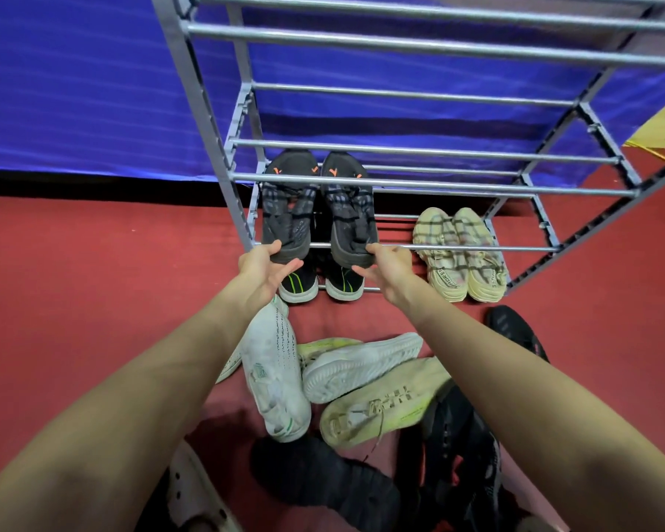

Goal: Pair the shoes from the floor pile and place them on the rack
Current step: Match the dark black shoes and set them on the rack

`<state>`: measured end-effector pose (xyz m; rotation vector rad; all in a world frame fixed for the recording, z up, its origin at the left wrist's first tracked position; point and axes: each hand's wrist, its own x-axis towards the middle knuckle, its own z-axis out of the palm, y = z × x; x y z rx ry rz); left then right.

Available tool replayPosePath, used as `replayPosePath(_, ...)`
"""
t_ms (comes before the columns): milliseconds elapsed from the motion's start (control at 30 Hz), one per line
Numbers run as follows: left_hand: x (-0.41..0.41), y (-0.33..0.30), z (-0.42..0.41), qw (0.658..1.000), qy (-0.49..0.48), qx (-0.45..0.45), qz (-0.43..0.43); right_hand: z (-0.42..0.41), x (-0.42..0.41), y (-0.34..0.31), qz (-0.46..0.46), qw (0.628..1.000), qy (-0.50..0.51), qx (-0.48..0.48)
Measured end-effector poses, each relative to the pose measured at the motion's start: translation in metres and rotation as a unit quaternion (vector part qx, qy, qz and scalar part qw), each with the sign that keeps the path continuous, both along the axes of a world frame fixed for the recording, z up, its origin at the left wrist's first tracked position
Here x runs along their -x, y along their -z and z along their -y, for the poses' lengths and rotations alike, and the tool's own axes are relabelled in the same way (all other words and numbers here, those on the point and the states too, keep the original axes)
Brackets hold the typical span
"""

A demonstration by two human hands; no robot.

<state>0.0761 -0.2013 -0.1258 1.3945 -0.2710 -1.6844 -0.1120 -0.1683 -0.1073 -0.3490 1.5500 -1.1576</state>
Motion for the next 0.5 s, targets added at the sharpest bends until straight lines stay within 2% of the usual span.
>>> replayPosePath(200, -0.013, 0.005, -0.001, 0.999, 0.002, 0.026, 0.028, 0.003, -0.009, 0.003, -0.034, 0.999, 0.006, 0.01)
replayPosePath(500, -0.016, 0.006, -0.002, 0.999, -0.007, 0.03, 0.041, 0.006, -0.02, 0.001, -0.022, 0.999, 0.002, 0.028)
